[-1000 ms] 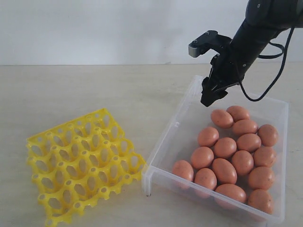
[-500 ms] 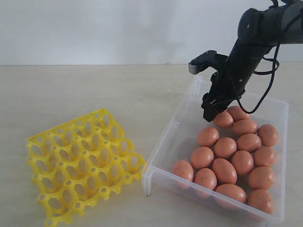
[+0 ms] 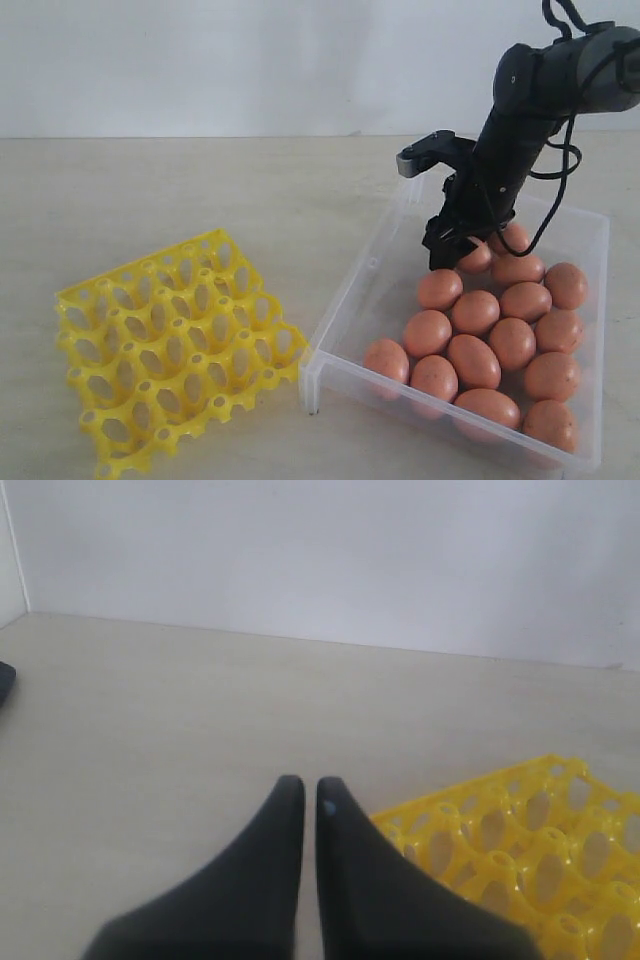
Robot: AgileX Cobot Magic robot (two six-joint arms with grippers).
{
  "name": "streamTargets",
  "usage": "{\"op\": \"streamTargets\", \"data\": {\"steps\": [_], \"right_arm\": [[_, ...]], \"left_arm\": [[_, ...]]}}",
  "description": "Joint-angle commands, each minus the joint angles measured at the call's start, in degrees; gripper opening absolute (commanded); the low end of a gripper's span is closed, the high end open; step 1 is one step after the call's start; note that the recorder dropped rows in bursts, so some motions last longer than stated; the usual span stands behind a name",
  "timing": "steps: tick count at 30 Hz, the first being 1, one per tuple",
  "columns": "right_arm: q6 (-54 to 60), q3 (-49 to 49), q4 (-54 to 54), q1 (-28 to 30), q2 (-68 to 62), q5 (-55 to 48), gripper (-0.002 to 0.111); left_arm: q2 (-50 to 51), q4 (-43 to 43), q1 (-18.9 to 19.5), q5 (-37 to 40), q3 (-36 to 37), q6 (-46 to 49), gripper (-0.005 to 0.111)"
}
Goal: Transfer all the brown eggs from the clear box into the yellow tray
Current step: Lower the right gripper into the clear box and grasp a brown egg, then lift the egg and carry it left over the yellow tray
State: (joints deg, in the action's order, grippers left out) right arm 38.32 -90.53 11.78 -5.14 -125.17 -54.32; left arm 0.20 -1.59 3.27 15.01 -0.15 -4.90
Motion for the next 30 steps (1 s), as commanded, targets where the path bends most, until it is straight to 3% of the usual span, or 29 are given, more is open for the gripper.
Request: {"op": "streamTargets", "data": {"steps": [1,8,24,30], "right_arm": [[-0.8,-0.1,-0.5,-0.1,-0.2,-0.3,0.049],[-1.0,-0.1,-0.5,-0.1,-0.2,-0.3,0.002],[-7.7,-0.1,4.0,-0.1,7.7,1.2,0.000],[-16.1,0.0,5.2,-0.1,11.7,-5.5,0.000]], "left_arm": [[-0.2,-0.1,0.2,-0.4,0.1,0.0,0.004],[-0.2,-0.1,0.2,-0.4,0.1,0.0,0.004],[-0.2,-0.1,0.2,-0.4,0.1,0.0,0.004],[-0.2,-0.1,0.2,-0.4,0.1,0.0,0.004]]}}
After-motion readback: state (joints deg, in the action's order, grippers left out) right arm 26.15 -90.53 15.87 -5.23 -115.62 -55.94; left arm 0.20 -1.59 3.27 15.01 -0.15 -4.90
